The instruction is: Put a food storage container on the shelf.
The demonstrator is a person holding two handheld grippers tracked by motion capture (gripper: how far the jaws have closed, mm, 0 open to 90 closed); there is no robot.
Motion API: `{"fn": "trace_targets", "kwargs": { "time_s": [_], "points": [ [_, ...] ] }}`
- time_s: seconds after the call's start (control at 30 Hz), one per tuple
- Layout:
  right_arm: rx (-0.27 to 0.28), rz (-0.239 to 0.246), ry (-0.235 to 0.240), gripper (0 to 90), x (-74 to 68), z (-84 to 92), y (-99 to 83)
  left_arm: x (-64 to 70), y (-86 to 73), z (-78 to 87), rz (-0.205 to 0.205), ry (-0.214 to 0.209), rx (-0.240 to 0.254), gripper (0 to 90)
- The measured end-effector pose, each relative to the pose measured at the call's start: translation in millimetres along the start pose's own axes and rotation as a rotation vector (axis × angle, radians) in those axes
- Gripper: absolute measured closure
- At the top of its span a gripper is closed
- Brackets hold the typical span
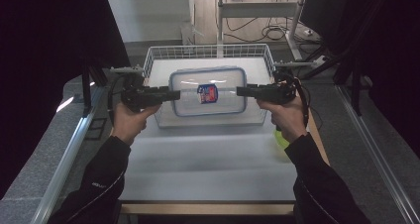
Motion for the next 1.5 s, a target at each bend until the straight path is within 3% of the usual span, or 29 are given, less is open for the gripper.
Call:
{"fn": "trace_targets", "kwargs": {
  "time_s": [0.37, 0.7, 0.97, 1.23, 1.37, 1.5],
  "points": [
    [0.017, -0.011, -0.019, 53.3, 11.9, -5.2, 30.5, -13.3, 31.3, -5.6, 0.018, -0.014, 0.009, 51.5],
    [0.045, -0.046, -0.029, 53.2, 31.2, -13.2, 54.8, -29.3, 58.3, -14.9, 0.029, -0.02, 0.008, 51.6],
    [0.047, -0.106, -0.016, 53.1, 47.6, -26.7, 57.5, -43.8, 66.3, -20.7, 0.054, -0.011, 0.011, 51.6],
    [0.033, -0.127, -0.019, 52.8, 56.4, -34.7, 55.6, -55.1, 64.6, -26.7, 0.07, -0.012, 0.011, 51.4],
    [0.038, -0.121, -0.021, 52.5, 58.7, -36.9, 54.9, -55.9, 64.9, -27.1, 0.048, -0.001, 0.025, 50.9],
    [0.035, -0.093, -0.037, 51.1, 57.5, -39.0, 54.8, -54.2, 63.7, -28.2, -0.002, 0.036, 0.027, 48.4]
  ]
}}
Point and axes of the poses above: each handheld gripper's, and its own axes: z roughly backward along the jaws, y roughly out of its top, x roughly to its right, the point moved 7 cm from there along -z, roughly forward along the jaws, and after that the axes turned 5 degrees about z, right-handed, at the moved point
